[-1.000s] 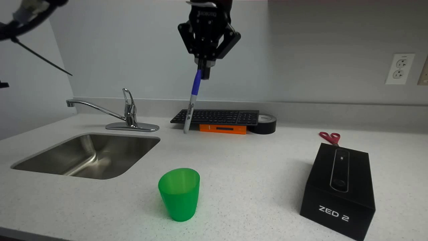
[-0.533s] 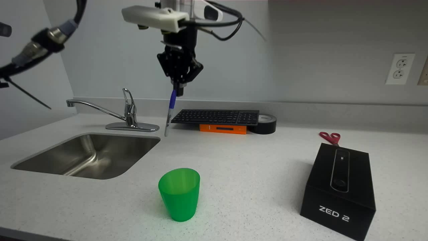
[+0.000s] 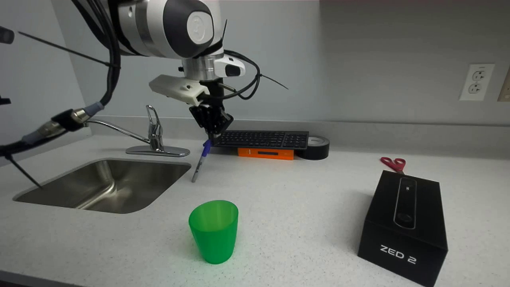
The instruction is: Put the marker in the cup on the counter
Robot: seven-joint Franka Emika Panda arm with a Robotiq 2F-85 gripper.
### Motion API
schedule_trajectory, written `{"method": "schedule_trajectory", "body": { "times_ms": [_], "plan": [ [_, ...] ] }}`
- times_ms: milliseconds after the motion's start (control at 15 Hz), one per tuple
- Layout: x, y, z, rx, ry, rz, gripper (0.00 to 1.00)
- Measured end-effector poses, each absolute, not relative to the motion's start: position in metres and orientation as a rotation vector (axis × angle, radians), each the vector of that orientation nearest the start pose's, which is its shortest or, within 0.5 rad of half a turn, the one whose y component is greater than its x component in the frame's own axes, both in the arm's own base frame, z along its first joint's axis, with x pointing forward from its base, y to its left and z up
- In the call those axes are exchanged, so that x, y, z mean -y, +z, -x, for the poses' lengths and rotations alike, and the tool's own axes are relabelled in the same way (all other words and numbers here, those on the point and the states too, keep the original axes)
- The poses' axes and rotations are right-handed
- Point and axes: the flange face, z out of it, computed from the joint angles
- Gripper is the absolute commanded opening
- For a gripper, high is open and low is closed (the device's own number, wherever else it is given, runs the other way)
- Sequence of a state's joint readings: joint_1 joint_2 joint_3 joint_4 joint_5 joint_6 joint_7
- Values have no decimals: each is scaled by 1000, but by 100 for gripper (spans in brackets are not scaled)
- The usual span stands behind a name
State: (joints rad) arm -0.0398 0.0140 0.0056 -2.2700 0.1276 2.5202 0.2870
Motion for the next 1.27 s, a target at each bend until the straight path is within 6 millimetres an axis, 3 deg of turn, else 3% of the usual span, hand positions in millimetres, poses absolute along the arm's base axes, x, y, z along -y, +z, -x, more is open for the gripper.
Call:
{"method": "schedule_trajectory", "body": {
  "times_ms": [67,200,733,800,1267],
  "plan": [
    [21,373,-543,-633,-348,2948,29],
    [23,367,-543,-641,-338,2957,36],
    [49,345,-541,-710,-284,2981,95],
    [53,346,-541,-721,-286,2979,100],
    [65,354,-545,-751,-265,2974,100]
  ]
}}
